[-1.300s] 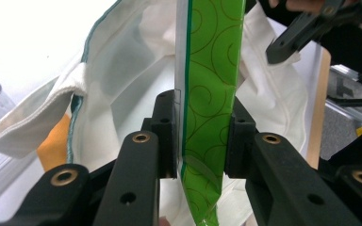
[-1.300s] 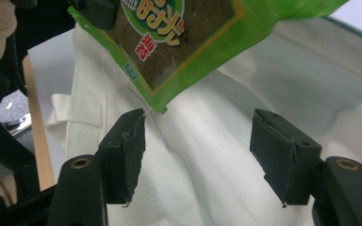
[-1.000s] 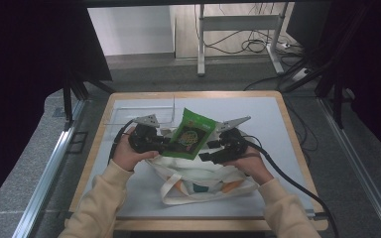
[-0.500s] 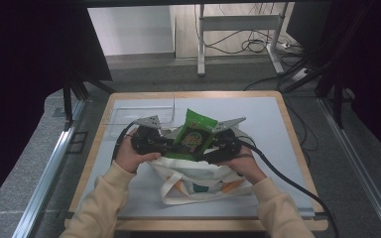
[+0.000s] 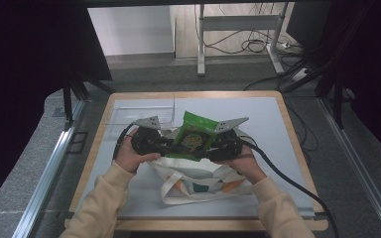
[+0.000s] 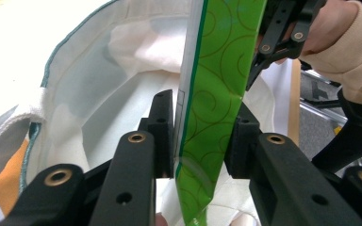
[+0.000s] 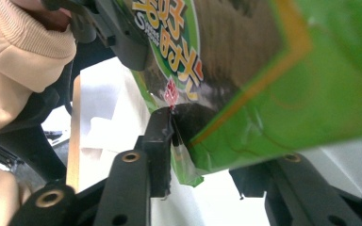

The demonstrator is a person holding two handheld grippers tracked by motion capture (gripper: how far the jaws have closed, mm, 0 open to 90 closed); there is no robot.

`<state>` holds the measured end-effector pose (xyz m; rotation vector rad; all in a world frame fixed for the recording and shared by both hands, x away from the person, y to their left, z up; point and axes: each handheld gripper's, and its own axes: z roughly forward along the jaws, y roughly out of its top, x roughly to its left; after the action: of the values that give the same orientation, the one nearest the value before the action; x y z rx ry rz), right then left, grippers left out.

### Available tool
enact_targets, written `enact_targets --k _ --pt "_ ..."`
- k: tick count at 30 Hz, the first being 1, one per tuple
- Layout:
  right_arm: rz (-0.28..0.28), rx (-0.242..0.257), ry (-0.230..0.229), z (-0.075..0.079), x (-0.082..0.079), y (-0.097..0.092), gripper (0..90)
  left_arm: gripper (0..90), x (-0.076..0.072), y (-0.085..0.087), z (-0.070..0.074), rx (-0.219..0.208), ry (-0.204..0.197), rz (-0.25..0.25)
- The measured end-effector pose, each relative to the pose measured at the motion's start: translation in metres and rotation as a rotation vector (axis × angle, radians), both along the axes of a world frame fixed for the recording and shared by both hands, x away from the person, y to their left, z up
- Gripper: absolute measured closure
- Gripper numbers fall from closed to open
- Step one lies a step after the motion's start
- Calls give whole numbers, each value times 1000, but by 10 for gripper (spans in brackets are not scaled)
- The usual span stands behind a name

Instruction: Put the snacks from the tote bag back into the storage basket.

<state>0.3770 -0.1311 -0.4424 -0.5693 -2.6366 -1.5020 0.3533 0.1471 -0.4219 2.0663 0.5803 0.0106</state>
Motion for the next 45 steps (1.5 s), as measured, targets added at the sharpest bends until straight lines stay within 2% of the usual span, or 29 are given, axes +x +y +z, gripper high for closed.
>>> enact_targets --k 2,4,7,11,15,25,27,32,37,45 --pt "14 7 -5 1 0 -1 700 628 0 0 -1 5 -6 6" --pt "22 10 -5 2 0 -1 713 603 1 0 -2 -6 -14 20" --pt "22 5 -21 5 -1 -2 721 544 1 0 -2 3 -27 35" --pt "-4 -45 -44 10 1 -7 722 454 1 1 -1 11 -40 59" --pt "-16 -80 -60 14 2 -10 722 422 2 4 0 15 -47 73" --pt "-42 -197 -110 21 1 -17 722 389 1 8 3 20 -64 92" --pt "-45 -236 -121 21 1 -17 722 387 1 9 4 22 -66 91" --pt "-42 -285 -134 18 4 -16 722 377 0 10 7 28 -72 96" --pt "-35 -308 -145 19 5 -16 722 376 -1 14 16 23 -86 110" --pt "-9 -377 -170 19 6 -15 722 368 1 16 30 60 -105 91"
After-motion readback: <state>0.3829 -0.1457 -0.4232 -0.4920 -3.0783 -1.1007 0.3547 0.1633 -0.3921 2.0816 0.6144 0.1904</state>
